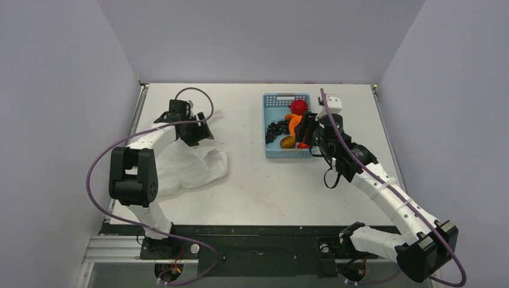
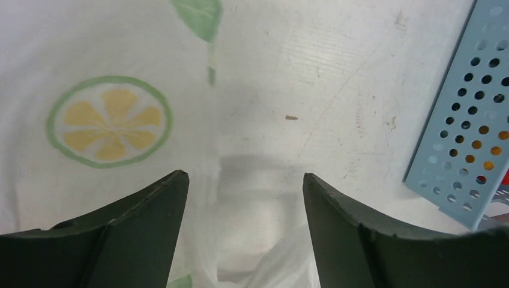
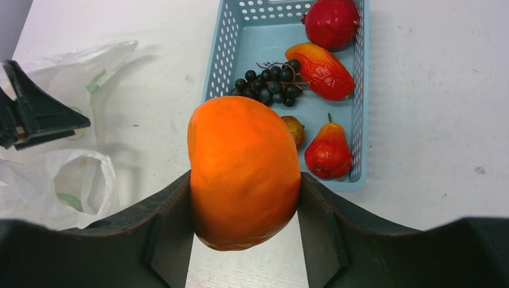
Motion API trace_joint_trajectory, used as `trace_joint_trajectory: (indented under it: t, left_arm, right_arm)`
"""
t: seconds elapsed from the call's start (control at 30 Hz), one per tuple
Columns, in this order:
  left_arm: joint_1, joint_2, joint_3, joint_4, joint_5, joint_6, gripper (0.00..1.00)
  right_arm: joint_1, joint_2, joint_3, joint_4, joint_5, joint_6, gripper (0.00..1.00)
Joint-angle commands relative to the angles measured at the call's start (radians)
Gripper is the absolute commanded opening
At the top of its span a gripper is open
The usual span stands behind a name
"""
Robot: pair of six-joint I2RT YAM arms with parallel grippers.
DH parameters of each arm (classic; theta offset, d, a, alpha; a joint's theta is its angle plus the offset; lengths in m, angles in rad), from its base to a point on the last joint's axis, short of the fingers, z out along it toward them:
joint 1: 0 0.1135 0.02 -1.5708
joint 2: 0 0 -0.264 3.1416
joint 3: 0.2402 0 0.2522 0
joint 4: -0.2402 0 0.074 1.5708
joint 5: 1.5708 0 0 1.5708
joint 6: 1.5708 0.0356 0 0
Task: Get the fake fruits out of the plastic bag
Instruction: Move the plastic bag to the center of the board, then place the fake fruit in the bin.
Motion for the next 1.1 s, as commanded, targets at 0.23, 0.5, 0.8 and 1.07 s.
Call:
trace_joint_trajectory:
  t: [0.23, 0.5, 0.8, 1.07]
  left_arm:
    - [-0.023, -0.346, 0.075, -0.097, 0.211, -0.012, 0.71]
    - [-0.128, -0.714, 0.044, -0.166, 0.246, -0.105, 0.74]
    - [-0.198, -0.984, 0.114, -0.422, 0.118, -0.061, 0.77]
    - [-0.198, -1.037, 0.220, -0.602, 0.056, -0.021, 0.77]
  right_arm:
    - [-0.005, 0.139, 0.040, 0.098, 0.003, 0.007, 0.00]
    - [-0.011, 0.297, 0.148, 0.153, 0.028, 0.023, 0.00]
    - [-0.062, 0.706, 0.414, 0.240, 0.021, 0.080, 0.00]
    - [-0.080, 1.020, 0.788, 0.113, 0.007, 0.040, 0.13]
